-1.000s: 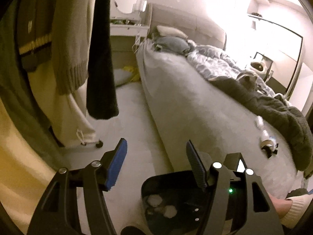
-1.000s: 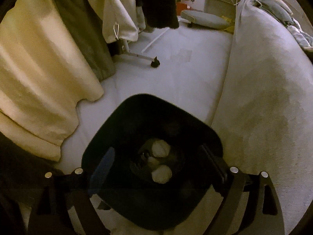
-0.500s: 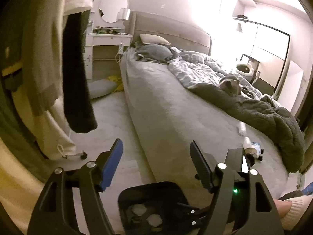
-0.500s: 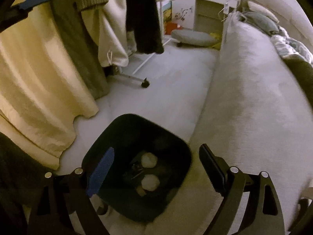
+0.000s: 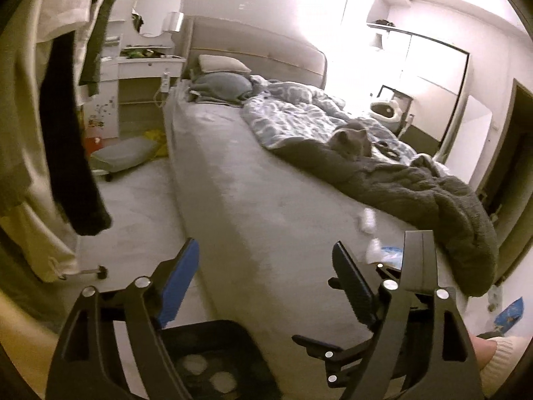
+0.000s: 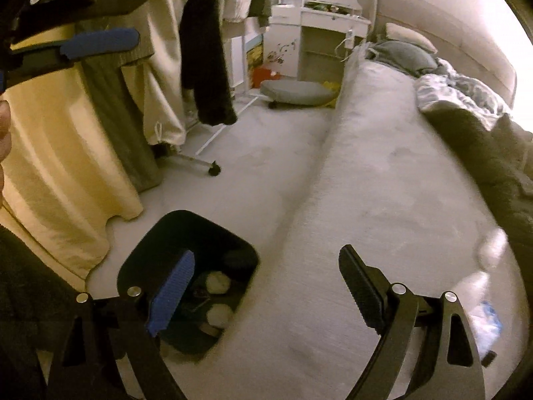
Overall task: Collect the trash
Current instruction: 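Move both tools back over the bed toward the remaining items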
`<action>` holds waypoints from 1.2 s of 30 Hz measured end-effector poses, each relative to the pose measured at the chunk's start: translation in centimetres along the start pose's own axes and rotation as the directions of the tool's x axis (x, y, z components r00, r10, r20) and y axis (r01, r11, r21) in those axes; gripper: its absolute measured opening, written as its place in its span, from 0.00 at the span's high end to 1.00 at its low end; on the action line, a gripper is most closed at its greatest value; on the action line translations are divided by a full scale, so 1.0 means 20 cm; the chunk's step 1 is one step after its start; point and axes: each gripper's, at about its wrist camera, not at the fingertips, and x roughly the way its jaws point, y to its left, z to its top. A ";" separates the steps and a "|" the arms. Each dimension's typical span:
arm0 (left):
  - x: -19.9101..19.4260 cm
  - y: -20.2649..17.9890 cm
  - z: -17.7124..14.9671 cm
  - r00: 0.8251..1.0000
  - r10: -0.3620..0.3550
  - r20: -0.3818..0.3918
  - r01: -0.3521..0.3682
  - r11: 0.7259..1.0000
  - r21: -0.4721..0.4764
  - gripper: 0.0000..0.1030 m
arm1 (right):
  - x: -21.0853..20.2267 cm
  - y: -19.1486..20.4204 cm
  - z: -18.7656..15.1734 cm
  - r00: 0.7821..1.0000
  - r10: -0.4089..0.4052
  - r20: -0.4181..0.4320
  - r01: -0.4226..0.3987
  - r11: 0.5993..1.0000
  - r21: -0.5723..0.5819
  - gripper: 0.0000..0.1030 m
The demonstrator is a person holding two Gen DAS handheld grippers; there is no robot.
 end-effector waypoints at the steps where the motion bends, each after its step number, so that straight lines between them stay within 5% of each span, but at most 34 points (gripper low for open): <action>1: 0.02 -0.03 0.00 1.000 -0.012 -0.003 0.012 1.000 -0.001 0.17 | -0.03 -0.03 -0.01 1.000 -0.010 0.007 0.010 1.000 0.003 0.13; 15: 0.32 -0.37 -0.01 0.993 -0.077 -0.093 0.085 0.993 0.077 0.15 | -0.29 -0.45 -0.18 0.989 -0.146 0.037 0.142 0.986 0.085 0.12; 24: 0.55 -0.52 -0.04 0.968 -0.156 -0.198 0.180 0.978 0.110 0.12 | -0.39 -0.71 -0.32 0.978 -0.208 0.009 0.204 0.967 0.153 0.09; 36: 0.77 -0.74 -0.20 0.938 -0.116 -0.326 0.204 0.946 0.251 0.12 | -0.43 -0.84 -0.48 0.974 -0.222 -0.035 0.224 0.958 0.176 0.08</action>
